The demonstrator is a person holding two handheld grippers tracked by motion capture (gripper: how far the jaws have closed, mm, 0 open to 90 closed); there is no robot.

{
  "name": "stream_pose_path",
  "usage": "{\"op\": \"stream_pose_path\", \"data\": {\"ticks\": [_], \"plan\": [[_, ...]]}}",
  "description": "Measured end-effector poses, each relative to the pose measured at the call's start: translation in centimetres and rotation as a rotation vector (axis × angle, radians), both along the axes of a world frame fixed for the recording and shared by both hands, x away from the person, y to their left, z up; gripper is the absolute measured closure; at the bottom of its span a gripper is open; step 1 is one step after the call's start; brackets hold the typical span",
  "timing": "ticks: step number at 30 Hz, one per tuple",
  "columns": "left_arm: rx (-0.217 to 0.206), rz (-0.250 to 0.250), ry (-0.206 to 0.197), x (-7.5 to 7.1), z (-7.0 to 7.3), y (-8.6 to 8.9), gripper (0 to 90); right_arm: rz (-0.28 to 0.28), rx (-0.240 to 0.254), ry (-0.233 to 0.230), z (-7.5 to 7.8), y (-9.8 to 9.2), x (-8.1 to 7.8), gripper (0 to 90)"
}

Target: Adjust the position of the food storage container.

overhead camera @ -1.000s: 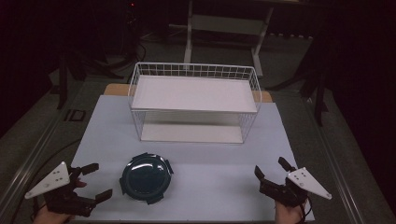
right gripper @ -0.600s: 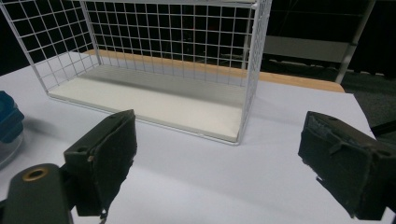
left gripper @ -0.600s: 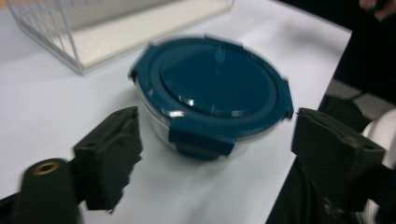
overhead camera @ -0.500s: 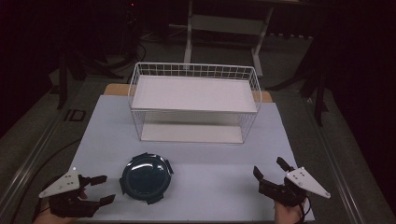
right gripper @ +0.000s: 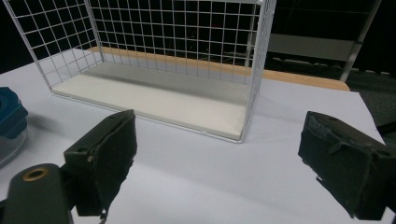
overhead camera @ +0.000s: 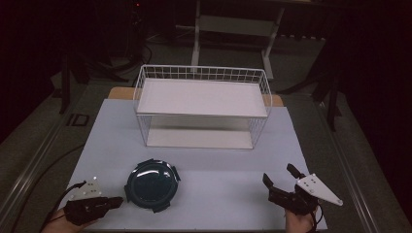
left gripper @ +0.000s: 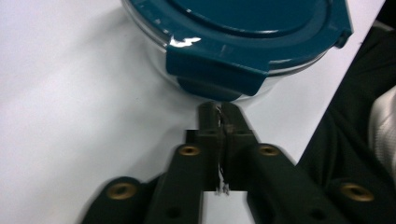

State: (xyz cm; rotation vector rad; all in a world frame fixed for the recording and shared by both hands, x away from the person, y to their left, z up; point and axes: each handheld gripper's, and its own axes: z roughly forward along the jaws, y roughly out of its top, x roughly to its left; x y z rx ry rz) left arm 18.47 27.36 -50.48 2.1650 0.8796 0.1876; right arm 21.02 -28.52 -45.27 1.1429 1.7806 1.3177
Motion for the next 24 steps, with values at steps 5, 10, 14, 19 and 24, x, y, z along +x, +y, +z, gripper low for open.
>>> {"op": "stream_pose_path", "data": {"ticks": [5,10,14,19,24], "plan": [[0.008,0.021,-0.025,0.4,0.5,-0.3,89.6,-0.001,0.005,0.007,-0.1,-0.1,0.1,11.2],[0.006,0.016,-0.023,0.7,0.6,-0.5,89.6,0.002,0.005,0.007,-0.1,0.0,0.1,11.3],[-0.01,0.017,-0.016,0.8,0.6,-0.4,89.7,0.004,0.003,0.012,-0.1,0.0,0.1,11.3],[0.001,0.025,-0.026,1.1,0.7,-0.8,89.7,0.01,0.003,0.013,-0.1,0.1,0.1,11.3],[0.008,0.014,-0.03,1.8,0.7,-1.7,89.7,0.014,-0.001,0.014,-0.2,0.2,0.1,11.3]]}}
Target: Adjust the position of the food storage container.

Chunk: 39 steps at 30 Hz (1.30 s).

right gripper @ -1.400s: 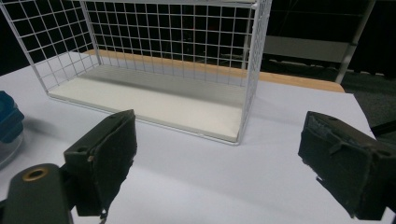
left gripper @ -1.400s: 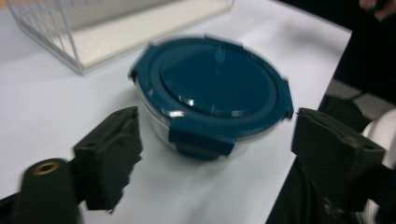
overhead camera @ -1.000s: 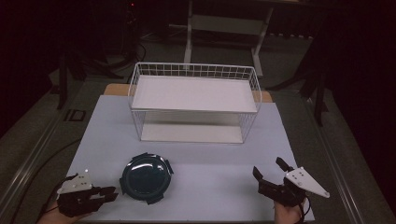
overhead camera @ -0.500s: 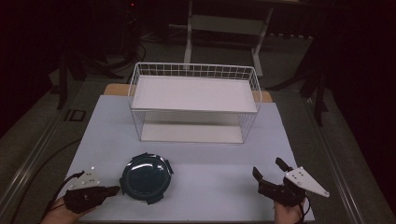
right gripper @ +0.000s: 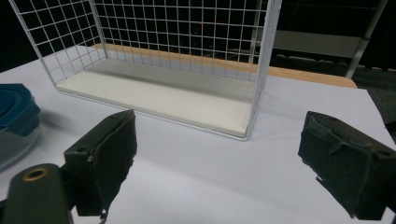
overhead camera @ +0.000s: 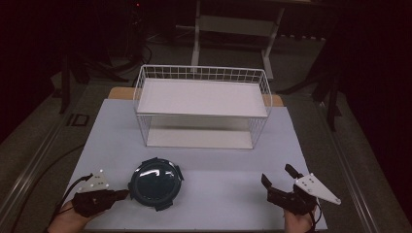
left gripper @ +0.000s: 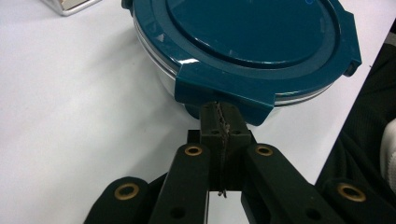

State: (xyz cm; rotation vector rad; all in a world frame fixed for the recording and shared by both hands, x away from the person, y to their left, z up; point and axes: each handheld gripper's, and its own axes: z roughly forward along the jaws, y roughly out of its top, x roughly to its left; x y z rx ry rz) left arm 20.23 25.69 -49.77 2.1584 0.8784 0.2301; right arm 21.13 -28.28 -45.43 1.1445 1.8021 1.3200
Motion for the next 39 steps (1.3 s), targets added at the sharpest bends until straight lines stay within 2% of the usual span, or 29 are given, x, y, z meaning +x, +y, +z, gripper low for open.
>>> {"op": "stream_pose_path", "data": {"ticks": [5,11,17,20,22,28,32,39], "plan": [[0.017,-0.002,-0.006,0.9,0.1,-0.9,89.7,0.001,0.002,0.0,0.0,0.0,0.0,11.3],[-0.004,-0.004,-0.002,2.0,0.0,-1.8,89.7,0.004,0.004,0.001,0.0,-0.1,0.0,11.3],[-0.002,0.0,-0.022,2.9,-0.1,-3.3,89.7,0.01,0.004,0.003,0.0,0.0,0.1,11.3],[-0.018,0.003,-0.013,3.2,-0.2,-3.2,89.7,0.01,0.005,0.003,0.0,0.0,0.1,11.3],[0.001,-0.001,-0.017,3.1,-0.1,-3.2,89.7,0.01,0.007,0.003,0.0,-0.1,0.1,11.3],[-0.012,0.01,-0.013,3.1,0.1,-2.9,89.7,0.009,0.012,0.005,0.0,-0.2,0.1,11.3],[0.011,-0.002,-0.015,3.3,0.2,-3.5,89.7,0.011,0.011,0.006,0.0,-0.2,0.1,11.3],[0.021,0.005,-0.012,3.8,0.4,-3.7,89.7,0.015,0.011,0.014,-0.2,0.0,0.2,11.3]]}}
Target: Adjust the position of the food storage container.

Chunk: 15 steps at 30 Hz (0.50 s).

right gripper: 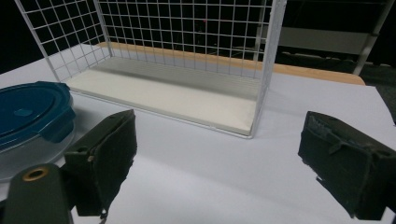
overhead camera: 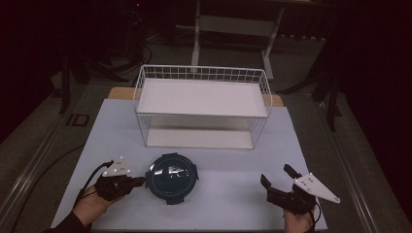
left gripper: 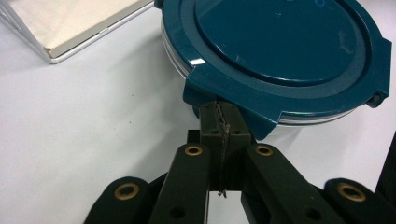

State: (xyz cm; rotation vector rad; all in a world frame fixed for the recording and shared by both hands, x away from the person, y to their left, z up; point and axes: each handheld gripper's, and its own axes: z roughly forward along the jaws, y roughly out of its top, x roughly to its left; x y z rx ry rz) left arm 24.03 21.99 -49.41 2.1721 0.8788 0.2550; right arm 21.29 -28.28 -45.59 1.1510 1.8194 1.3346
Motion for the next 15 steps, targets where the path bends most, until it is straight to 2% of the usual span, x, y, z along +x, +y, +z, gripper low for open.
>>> {"op": "stream_pose_path", "data": {"ticks": [7,9,15], "plan": [[0.001,-0.001,0.006,0.9,0.1,-0.7,89.7,0.004,-0.005,0.003,0.0,0.2,0.0,11.2],[-0.007,-0.01,0.009,1.5,0.0,-1.5,89.8,0.009,-0.003,0.007,0.0,0.1,0.0,11.3],[-0.009,-0.041,0.012,1.9,0.1,-3.3,89.8,0.011,0.001,0.003,0.0,0.0,0.0,11.3]]}}
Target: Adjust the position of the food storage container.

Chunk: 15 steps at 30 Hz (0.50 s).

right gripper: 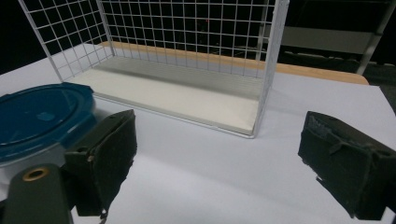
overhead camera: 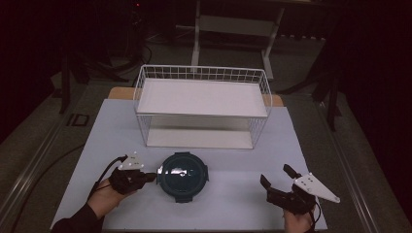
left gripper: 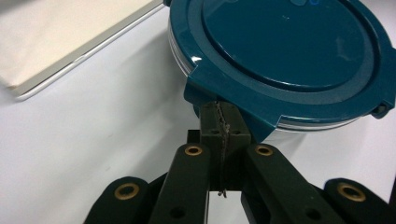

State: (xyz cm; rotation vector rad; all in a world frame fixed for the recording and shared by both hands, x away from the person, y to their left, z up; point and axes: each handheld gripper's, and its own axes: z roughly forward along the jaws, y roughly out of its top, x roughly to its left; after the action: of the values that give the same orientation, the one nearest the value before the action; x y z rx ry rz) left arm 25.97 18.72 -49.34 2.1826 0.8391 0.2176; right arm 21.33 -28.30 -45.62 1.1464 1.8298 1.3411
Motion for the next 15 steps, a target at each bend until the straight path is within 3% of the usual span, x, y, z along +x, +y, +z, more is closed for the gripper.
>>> {"op": "stream_pose_path", "data": {"ticks": [15], "plan": [[-0.012,-0.05,-0.003,1.1,-0.1,-3.2,89.8,0.011,-0.011,0.001,-0.1,0.3,0.0,11.3]]}}
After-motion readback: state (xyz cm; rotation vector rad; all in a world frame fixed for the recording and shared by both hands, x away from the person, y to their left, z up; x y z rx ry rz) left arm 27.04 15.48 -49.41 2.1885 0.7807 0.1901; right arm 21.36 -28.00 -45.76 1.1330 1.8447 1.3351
